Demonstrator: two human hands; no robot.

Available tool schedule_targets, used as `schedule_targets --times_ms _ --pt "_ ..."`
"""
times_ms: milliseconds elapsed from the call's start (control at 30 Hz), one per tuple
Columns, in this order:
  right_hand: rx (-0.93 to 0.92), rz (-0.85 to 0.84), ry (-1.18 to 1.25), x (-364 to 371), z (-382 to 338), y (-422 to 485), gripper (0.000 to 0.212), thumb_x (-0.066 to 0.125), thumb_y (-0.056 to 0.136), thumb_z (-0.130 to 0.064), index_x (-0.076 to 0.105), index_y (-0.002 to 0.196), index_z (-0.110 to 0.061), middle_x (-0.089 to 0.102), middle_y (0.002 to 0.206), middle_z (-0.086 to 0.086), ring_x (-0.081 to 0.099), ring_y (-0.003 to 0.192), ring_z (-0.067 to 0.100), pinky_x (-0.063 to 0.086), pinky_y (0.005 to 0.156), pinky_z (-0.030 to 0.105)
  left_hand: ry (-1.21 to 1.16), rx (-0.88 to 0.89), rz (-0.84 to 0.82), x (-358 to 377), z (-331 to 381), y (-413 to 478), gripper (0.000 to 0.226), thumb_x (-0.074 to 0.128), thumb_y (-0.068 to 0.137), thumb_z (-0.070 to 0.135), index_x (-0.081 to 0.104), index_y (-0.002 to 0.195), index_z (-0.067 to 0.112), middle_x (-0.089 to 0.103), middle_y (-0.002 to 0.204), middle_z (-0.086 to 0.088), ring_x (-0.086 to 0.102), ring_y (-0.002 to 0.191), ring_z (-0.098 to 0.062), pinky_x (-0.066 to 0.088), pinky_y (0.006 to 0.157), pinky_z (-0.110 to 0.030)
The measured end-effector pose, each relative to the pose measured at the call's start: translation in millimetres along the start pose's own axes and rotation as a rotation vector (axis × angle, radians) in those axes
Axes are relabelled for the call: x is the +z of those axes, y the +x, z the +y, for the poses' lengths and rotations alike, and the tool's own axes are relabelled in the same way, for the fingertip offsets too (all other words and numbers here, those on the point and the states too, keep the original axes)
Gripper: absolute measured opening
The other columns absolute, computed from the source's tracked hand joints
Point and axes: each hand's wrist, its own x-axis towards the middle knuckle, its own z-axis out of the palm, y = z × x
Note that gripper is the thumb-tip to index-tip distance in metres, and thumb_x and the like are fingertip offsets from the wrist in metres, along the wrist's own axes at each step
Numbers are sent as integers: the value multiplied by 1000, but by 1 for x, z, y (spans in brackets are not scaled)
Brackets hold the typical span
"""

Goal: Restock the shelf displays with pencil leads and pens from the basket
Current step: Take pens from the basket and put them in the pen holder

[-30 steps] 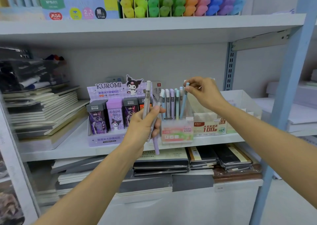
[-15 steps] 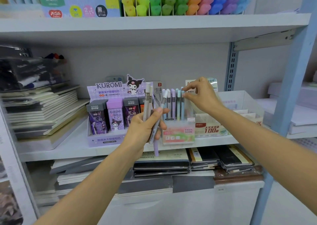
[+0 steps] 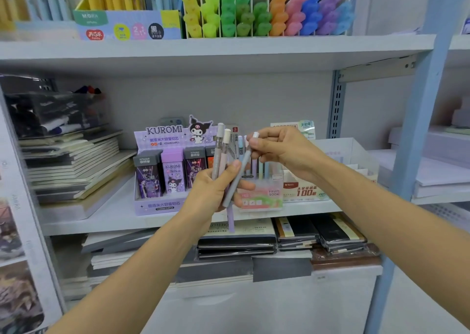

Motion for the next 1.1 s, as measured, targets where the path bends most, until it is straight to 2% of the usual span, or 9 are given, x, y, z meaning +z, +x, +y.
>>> schedule_targets --times_ms 333,433,500,567,733,833,967,1033,1100 --pt "-64 100 60 -4 -17 -3 22 64 88 -3 65 110 -4 75 94 11 71 84 20 58 75 23 25 -48 31 -11 7 -10 41 55 94 40 66 112 5 76 87 -13 66 51 -14 35 38 -12" --pt "-156 256 -6 -13 -27 6 24 63 90 -3 63 114 -4 73 95 12 70 85 17 58 77 24 27 -71 74 -20 6 -10 35 53 96 40 70 102 10 74 73 -7 64 48 -13 36 38 -11" --pt "-199 321 -134 -15 -26 13 25 63 90 -3 62 115 -4 73 96 14 71 87 17 57 77 23 31 -79 78 -24 3 -9 34 52 97 38 72 101 10 60 54 0 51 41 -11 35 38 -11" --pt "-186 319 -252 -11 -18 19 26 63 90 -3 62 116 -4 72 97 14 71 91 20 57 79 25 16 -93 74 -27 1 -7 32 51 100 32 71 104 8 44 51 3 41 40 -10 33 38 -12" --pt "-170 279 -486 2 12 31 23 65 90 -6 64 113 -8 72 96 10 71 89 20 57 88 34 -18 -120 20 -35 -1 -3 28 42 98 10 63 117 7 47 60 3 41 45 -9 23 34 -15" --pt "-167 264 -546 6 21 37 23 65 90 -7 65 113 -9 72 98 8 70 90 17 56 87 30 -32 -126 -11 -42 -3 -1 29 42 97 6 57 120 0 53 65 -1 41 45 -10 21 34 -16" --pt "-170 200 -644 1 19 43 16 64 91 -11 66 105 -18 71 90 -4 67 82 0 51 68 8 50 -96 -68 -49 -8 2 30 45 102 14 56 113 -12 75 88 -3 53 50 -10 25 37 -15" --pt "-157 149 -692 -4 16 46 14 63 92 -13 65 104 -20 72 86 -6 67 76 -5 49 62 6 57 -64 -104 -50 -10 2 34 48 101 22 54 118 -6 76 100 -4 57 50 -8 28 38 -14" --pt "-151 112 -726 -6 17 46 15 63 92 -14 62 106 -21 74 86 -4 69 77 -4 52 66 10 56 -33 -123 -48 -11 3 37 53 94 33 52 116 4 75 104 -6 59 52 -9 29 38 -13"
